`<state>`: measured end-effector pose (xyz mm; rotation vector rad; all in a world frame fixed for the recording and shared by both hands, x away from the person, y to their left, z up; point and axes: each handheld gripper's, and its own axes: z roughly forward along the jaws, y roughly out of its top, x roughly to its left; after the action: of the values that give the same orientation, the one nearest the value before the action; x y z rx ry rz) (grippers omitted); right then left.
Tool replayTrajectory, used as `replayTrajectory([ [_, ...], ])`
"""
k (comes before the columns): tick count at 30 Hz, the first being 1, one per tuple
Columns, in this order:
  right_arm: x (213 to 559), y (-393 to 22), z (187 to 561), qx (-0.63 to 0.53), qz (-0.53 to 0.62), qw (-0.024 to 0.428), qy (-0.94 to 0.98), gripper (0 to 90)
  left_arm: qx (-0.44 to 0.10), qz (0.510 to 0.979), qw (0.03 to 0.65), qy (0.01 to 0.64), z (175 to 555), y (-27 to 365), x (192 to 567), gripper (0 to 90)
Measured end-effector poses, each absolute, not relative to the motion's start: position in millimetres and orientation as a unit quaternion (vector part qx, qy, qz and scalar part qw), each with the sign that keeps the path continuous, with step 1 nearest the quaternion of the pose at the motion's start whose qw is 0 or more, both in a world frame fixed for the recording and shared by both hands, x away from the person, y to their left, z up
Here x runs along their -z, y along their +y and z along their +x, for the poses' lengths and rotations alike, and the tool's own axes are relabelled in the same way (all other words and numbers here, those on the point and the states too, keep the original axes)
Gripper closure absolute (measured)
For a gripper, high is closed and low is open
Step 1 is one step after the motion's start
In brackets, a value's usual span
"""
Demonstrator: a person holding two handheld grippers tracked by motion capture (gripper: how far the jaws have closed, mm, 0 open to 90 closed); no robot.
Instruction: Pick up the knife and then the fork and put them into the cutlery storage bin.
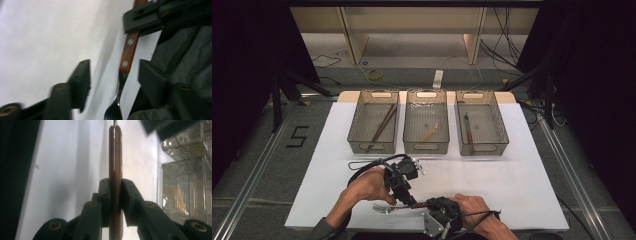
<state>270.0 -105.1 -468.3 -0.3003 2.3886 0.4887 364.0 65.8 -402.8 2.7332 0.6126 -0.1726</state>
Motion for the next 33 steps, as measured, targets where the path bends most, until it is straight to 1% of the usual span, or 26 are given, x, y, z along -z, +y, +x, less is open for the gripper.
replayTrajectory([
  [3, 465, -112, 275, -0.192, -0.099, 0.336, 0.917, 79.4, 0.043, 0.955, 0.184, 0.230, 367, 75, 400, 29.7],
  [8, 463, -124, 286, -0.185, -0.086, 0.336, 0.920, 79.7, 0.018, 0.942, 0.221, 0.251, 370, 87, 395, 25.5],
  [11, 461, -132, 293, -0.179, -0.070, 0.344, 0.919, 79.9, 0.006, 0.935, 0.238, 0.263, 372, 94, 395, 22.7],
  [12, 461, -134, 294, -0.186, -0.049, 0.342, 0.920, 80.0, 0.000, 0.932, 0.245, 0.267, 372, 96, 395, 21.7],
  [16, 456, -148, 304, -0.188, -0.007, 0.341, 0.921, 80.3, -0.026, 0.911, 0.289, 0.294, 371, 106, 393, 20.9],
  [22, 447, -170, 325, -0.205, 0.072, 0.340, 0.915, 80.7, -0.061, 0.882, 0.337, 0.323, 368, 122, 397, 18.6],
  [33, 429, -204, 357, -0.266, 0.207, 0.303, 0.891, 81.0, -0.083, 0.855, 0.381, 0.343, 360, 138, 411, 16.3],
])
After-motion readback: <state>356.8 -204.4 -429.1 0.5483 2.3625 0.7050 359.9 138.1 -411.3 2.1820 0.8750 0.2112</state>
